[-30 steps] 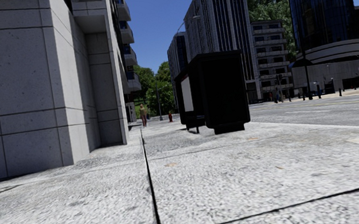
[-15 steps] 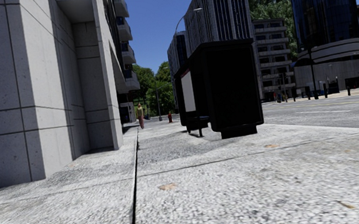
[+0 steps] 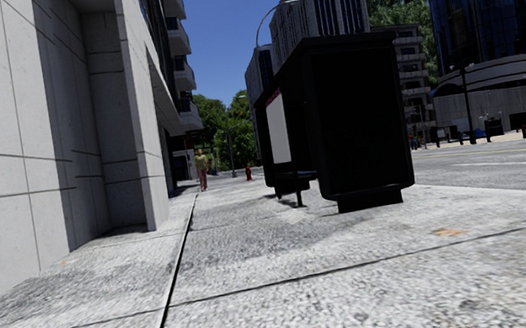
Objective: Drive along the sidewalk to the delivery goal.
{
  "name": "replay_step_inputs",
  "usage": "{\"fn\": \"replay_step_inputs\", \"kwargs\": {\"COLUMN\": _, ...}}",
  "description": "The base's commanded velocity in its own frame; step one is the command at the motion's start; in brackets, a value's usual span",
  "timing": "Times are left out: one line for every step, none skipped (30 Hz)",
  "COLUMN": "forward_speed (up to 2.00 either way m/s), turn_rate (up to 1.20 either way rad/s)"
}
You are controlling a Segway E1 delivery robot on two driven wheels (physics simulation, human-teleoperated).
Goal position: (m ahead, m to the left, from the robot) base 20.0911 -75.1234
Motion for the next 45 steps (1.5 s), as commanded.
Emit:
{"fn": "replay_step_inputs", "kwargs": {"forward_speed": 2.0, "turn_rate": 0.0}}
{"fn": "replay_step_inputs", "kwargs": {"forward_speed": 2.0, "turn_rate": 0.0}}
{"fn": "replay_step_inputs", "kwargs": {"forward_speed": 2.0, "turn_rate": 0.0}}
{"fn": "replay_step_inputs", "kwargs": {"forward_speed": 2.0, "turn_rate": 0.0}}
{"fn": "replay_step_inputs", "kwargs": {"forward_speed": 2.0, "turn_rate": 0.0}}
{"fn": "replay_step_inputs", "kwargs": {"forward_speed": 2.0, "turn_rate": 0.0}}
{"fn": "replay_step_inputs", "kwargs": {"forward_speed": 2.0, "turn_rate": 0.0}}
{"fn": "replay_step_inputs", "kwargs": {"forward_speed": 2.0, "turn_rate": 0.0}}
{"fn": "replay_step_inputs", "kwargs": {"forward_speed": 2.0, "turn_rate": 0.0}}
{"fn": "replay_step_inputs", "kwargs": {"forward_speed": 2.0, "turn_rate": 0.0}}
{"fn": "replay_step_inputs", "kwargs": {"forward_speed": 2.0, "turn_rate": 0.0}}
{"fn": "replay_step_inputs", "kwargs": {"forward_speed": 2.0, "turn_rate": 0.0}}
{"fn": "replay_step_inputs", "kwargs": {"forward_speed": 2.0, "turn_rate": 0.0}}
{"fn": "replay_step_inputs", "kwargs": {"forward_speed": 2.0, "turn_rate": 0.0}}
{"fn": "replay_step_inputs", "kwargs": {"forward_speed": 2.0, "turn_rate": 0.0}}
{"fn": "replay_step_inputs", "kwargs": {"forward_speed": 2.0, "turn_rate": 0.0}}
{"fn": "replay_step_inputs", "kwargs": {"forward_speed": 2.0, "turn_rate": 0.0}}
{"fn": "replay_step_inputs", "kwargs": {"forward_speed": 2.0, "turn_rate": 0.0}}
{"fn": "replay_step_inputs", "kwargs": {"forward_speed": 2.0, "turn_rate": 0.0}}
{"fn": "replay_step_inputs", "kwargs": {"forward_speed": 2.0, "turn_rate": 0.0}}
{"fn": "replay_step_inputs", "kwargs": {"forward_speed": 2.0, "turn_rate": 0.0}}
{"fn": "replay_step_inputs", "kwargs": {"forward_speed": 2.0, "turn_rate": 0.0}}
{"fn": "replay_step_inputs", "kwargs": {"forward_speed": 2.0, "turn_rate": 0.0}}
{"fn": "replay_step_inputs", "kwargs": {"forward_speed": 2.0, "turn_rate": 0.0}}
{"fn": "replay_step_inputs", "kwargs": {"forward_speed": 2.0, "turn_rate": 0.0}}
{"fn": "replay_step_inputs", "kwargs": {"forward_speed": 2.0, "turn_rate": 0.0}}
{"fn": "replay_step_inputs", "kwargs": {"forward_speed": 2.0, "turn_rate": 0.0}}
{"fn": "replay_step_inputs", "kwargs": {"forward_speed": 2.0, "turn_rate": 0.0}}
{"fn": "replay_step_inputs", "kwargs": {"forward_speed": 2.0, "turn_rate": 0.0}}
{"fn": "replay_step_inputs", "kwargs": {"forward_speed": 2.0, "turn_rate": 0.18}}
{"fn": "replay_step_inputs", "kwargs": {"forward_speed": 2.0, "turn_rate": 0.32}}
{"fn": "replay_step_inputs", "kwargs": {"forward_speed": 2.0, "turn_rate": 0.36}}
{"fn": "replay_step_inputs", "kwargs": {"forward_speed": 2.0, "turn_rate": 0.36}}
{"fn": "replay_step_inputs", "kwargs": {"forward_speed": 2.0, "turn_rate": 0.37}}
{"fn": "replay_step_inputs", "kwargs": {"forward_speed": 2.0, "turn_rate": 0.37}}
{"fn": "replay_step_inputs", "kwargs": {"forward_speed": 2.0, "turn_rate": 0.37}}
{"fn": "replay_step_inputs", "kwargs": {"forward_speed": 2.0, "turn_rate": 0.37}}
{"fn": "replay_step_inputs", "kwargs": {"forward_speed": 2.0, "turn_rate": 0.38}}
{"fn": "replay_step_inputs", "kwargs": {"forward_speed": 2.0, "turn_rate": 0.35}}
{"fn": "replay_step_inputs", "kwargs": {"forward_speed": 2.0, "turn_rate": 0.31}}
{"fn": "replay_step_inputs", "kwargs": {"forward_speed": 2.0, "turn_rate": 0.31}}
{"fn": "replay_step_inputs", "kwargs": {"forward_speed": 2.0, "turn_rate": 0.3}}
{"fn": "replay_step_inputs", "kwargs": {"forward_speed": 2.0, "turn_rate": 0.29}}
{"fn": "replay_step_inputs", "kwargs": {"forward_speed": 2.0, "turn_rate": 0.29}}
{"fn": "replay_step_inputs", "kwargs": {"forward_speed": 2.0, "turn_rate": 0.29}}
